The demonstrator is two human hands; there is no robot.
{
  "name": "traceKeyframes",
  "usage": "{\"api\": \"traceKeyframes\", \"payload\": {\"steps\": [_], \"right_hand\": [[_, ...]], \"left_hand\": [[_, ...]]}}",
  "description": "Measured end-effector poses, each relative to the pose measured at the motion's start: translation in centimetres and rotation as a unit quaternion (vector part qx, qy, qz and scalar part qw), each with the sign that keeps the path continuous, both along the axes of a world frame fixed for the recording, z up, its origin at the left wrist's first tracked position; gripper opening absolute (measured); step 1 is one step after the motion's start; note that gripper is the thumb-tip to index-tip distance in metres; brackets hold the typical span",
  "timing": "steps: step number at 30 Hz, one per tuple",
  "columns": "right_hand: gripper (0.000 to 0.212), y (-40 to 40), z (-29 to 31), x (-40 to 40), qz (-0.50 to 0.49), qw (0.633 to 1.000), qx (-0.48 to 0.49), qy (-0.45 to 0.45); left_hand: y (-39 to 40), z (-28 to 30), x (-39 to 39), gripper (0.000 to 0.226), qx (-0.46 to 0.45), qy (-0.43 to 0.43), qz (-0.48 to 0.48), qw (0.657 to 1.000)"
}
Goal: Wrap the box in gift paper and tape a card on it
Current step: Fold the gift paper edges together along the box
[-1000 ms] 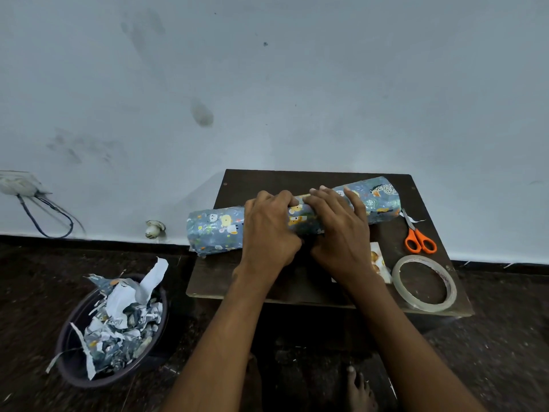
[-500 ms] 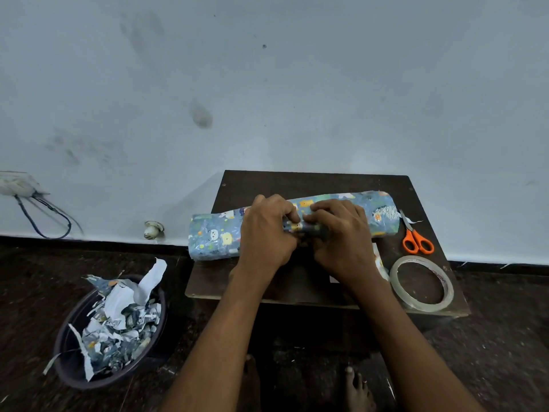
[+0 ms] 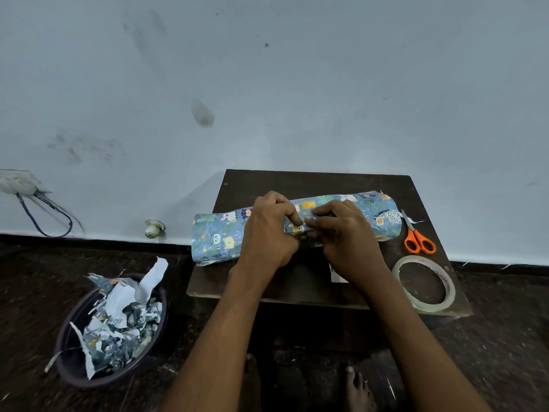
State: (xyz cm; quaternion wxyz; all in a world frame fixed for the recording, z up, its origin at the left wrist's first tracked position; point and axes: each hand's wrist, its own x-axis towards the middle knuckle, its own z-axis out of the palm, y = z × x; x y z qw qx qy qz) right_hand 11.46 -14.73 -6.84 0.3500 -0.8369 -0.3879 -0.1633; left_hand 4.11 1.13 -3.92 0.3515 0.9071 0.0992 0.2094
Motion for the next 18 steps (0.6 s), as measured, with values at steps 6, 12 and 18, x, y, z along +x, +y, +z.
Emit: {"api": "traceKeyframes", "payload": {"steps": [6,12,18], "right_hand": [[0.059,0.2,0.2,-1.3,0.001,0.995,-0.100,0.003],[0.053,0.3,-0.1,-0.6,-0.008,0.998,-0.070,-0.001],[0.059,0.1,-0.3,0.0,0.012,0.998,-0.037,0.047]], "left_hand": [[0.2,-0.2,0.1,0.033,0.012,-0.031,-0.005,0.999],[0.2,-0.4,0.1,0.041,0.018,-0.021,-0.001,1.000],[0.0,0.1,-0.1,0.039,0.020,0.003,0.001,1.000]]}}
